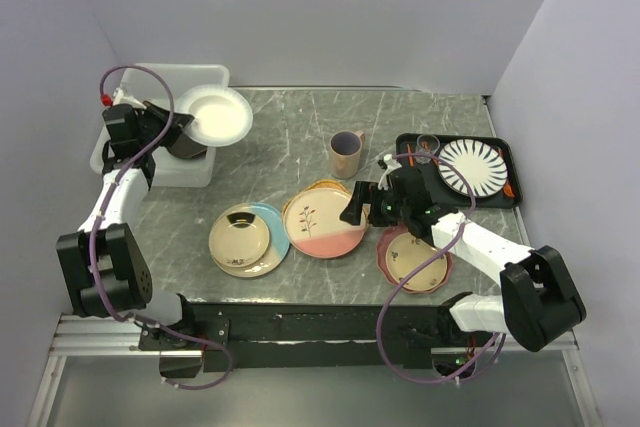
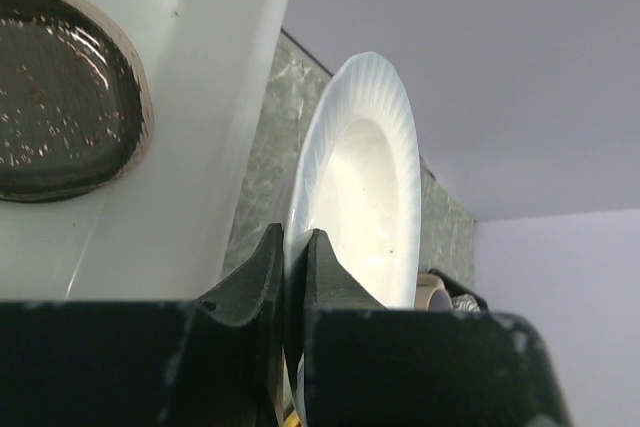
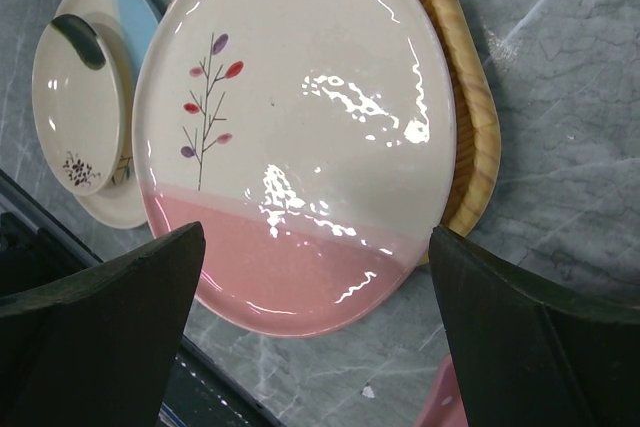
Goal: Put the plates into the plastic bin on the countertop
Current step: Place the plate in the plastic bin.
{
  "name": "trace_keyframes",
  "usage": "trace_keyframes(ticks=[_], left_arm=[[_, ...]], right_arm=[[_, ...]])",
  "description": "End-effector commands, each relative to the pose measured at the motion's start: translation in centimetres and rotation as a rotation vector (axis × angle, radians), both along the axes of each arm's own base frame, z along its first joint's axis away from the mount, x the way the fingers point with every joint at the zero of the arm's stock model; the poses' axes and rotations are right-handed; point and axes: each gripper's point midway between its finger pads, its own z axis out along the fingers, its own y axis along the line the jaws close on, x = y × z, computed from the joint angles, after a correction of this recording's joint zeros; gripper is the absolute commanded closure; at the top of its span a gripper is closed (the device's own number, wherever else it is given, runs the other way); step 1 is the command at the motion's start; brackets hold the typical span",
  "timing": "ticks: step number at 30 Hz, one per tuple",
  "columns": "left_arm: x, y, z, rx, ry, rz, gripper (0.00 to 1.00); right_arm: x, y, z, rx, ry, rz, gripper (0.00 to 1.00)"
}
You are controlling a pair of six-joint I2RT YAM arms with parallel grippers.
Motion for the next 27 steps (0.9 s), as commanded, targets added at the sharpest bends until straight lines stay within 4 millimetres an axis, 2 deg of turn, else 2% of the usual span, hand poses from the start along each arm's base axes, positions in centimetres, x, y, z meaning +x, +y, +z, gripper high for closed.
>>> trace_keyframes(ticks=[1, 7, 19, 27], left_arm=[[1.0, 1.6, 6.4, -0.042, -0.206, 0.031, 0.99], [1.3, 3.4, 6.6, -0.070, -0.212, 0.080, 0.99], [1.3, 5.2, 7.3, -0.049, -0.223, 0.138, 0.99], [1.8, 6.5, 6.6, -0.044, -0.202, 0.171, 0.99]], right_arm=[[1.3, 0.7, 2.3, 0.020, -0.079, 0.005, 0.00], [1.4, 0.8, 2.2, 0.018, -0.082, 0.016, 0.00], [1.4, 0.7, 1.7, 0.006, -0.075, 0.016, 0.00], [1.5, 0.8, 1.2, -0.004, -0.065, 0.022, 0.00]])
